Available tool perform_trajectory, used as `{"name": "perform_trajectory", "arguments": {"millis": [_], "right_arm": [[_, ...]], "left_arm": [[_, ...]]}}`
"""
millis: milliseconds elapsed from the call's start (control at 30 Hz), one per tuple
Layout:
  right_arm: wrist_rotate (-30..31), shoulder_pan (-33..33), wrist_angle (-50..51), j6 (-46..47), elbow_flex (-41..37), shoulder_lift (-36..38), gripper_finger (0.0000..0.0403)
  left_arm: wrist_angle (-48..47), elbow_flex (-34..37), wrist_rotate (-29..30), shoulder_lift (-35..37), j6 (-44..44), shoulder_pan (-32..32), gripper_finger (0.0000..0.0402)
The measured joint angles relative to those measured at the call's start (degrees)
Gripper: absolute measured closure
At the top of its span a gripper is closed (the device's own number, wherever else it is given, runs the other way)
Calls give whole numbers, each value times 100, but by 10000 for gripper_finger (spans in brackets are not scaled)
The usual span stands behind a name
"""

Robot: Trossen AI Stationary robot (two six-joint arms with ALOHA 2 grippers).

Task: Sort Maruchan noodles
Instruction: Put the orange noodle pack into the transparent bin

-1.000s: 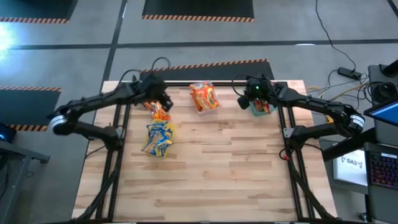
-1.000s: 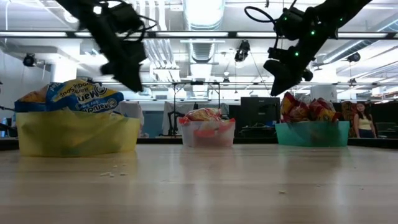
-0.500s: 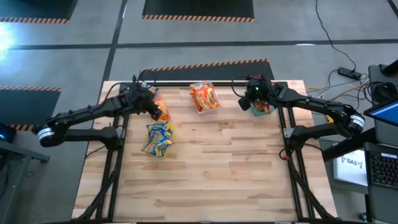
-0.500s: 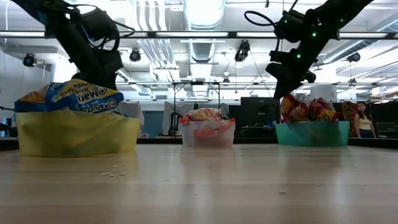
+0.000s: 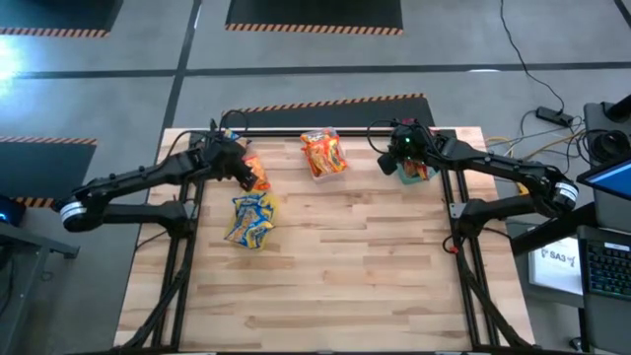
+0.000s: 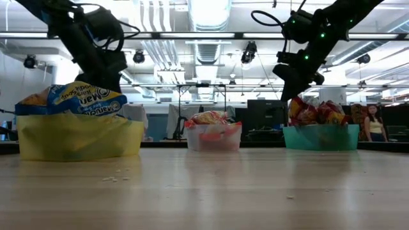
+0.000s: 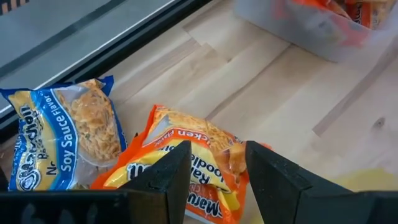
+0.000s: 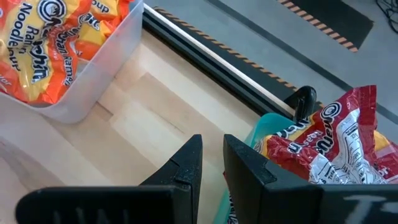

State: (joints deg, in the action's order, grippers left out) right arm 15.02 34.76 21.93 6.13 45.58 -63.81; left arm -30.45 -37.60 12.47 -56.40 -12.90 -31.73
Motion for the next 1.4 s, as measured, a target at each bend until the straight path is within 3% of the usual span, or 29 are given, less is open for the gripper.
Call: {"name": "perform_trajectory", "arguments": {"millis": [400, 633, 767, 1167, 1400], "right_arm": [[0, 0, 2, -15, 0, 0, 346], [-2, 0, 2, -15, 2, 0, 346], [-2, 0, 2, -15, 4, 0, 346], [-2, 0, 2, -15, 7, 0, 346], [-2, 0, 4, -15, 7, 0, 346]], "left_arm": [[188, 15, -4, -63, -1030, 43, 265], [-676, 22, 60, -9, -2063, 66, 256], [-1077, 26, 459, 26, -2645, 66, 213], [52, 548, 656, -431, -3778, 52, 15], [1150, 1110, 808, -585, -4532, 50, 14]]}}
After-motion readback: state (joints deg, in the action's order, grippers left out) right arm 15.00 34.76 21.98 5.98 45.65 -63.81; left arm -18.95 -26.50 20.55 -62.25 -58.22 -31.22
